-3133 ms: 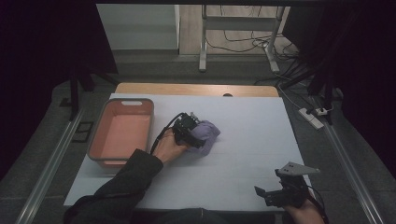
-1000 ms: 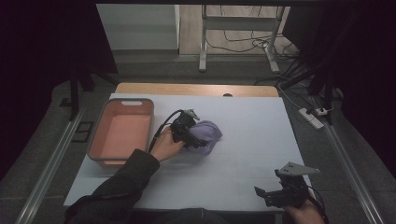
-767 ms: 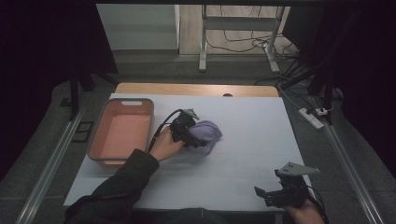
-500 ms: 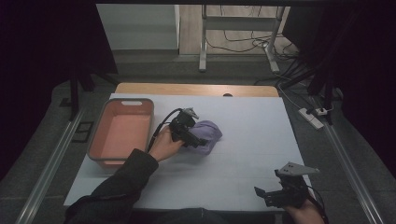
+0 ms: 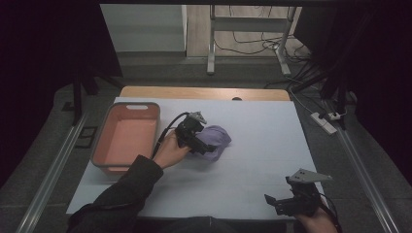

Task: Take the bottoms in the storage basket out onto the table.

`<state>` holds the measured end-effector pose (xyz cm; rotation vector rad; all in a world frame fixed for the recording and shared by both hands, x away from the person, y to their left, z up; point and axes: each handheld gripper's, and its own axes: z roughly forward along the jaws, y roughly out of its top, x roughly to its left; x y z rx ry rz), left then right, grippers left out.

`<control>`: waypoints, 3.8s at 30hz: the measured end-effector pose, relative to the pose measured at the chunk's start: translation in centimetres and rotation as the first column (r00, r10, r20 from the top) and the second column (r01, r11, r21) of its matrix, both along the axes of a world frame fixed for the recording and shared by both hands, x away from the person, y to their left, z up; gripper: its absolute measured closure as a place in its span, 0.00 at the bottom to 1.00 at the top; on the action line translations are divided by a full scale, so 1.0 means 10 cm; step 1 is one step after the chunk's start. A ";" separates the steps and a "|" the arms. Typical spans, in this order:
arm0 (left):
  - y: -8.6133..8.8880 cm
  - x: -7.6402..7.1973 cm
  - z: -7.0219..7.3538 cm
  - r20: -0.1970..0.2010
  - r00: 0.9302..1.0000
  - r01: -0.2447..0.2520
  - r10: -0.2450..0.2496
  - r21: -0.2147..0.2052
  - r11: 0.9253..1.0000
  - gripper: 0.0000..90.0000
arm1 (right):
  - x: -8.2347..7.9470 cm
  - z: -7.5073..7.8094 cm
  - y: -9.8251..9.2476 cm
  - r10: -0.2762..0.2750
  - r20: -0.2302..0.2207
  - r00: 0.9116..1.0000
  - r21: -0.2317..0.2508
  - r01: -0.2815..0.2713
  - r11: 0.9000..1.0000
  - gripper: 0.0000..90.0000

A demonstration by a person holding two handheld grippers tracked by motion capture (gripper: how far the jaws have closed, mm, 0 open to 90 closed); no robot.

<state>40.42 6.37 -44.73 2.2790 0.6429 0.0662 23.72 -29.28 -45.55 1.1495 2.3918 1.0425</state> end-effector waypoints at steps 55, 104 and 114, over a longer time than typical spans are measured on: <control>0.27 -0.20 0.03 -0.024 0.999 0.027 -0.028 -0.030 0.999 0.00 | -0.01 0.00 0.01 0.015 0.006 1.000 -0.005 -0.015 1.000 0.01; 0.56 -0.48 0.09 -0.024 1.000 0.011 -0.013 -0.085 0.996 0.00 | -0.01 0.01 0.01 0.009 0.010 1.000 -0.002 -0.009 1.000 0.01; 0.62 -0.53 0.08 -0.033 0.999 0.012 -0.016 -0.098 0.995 0.00 | -0.01 0.01 0.00 0.011 0.012 1.000 -0.001 -0.011 1.000 0.01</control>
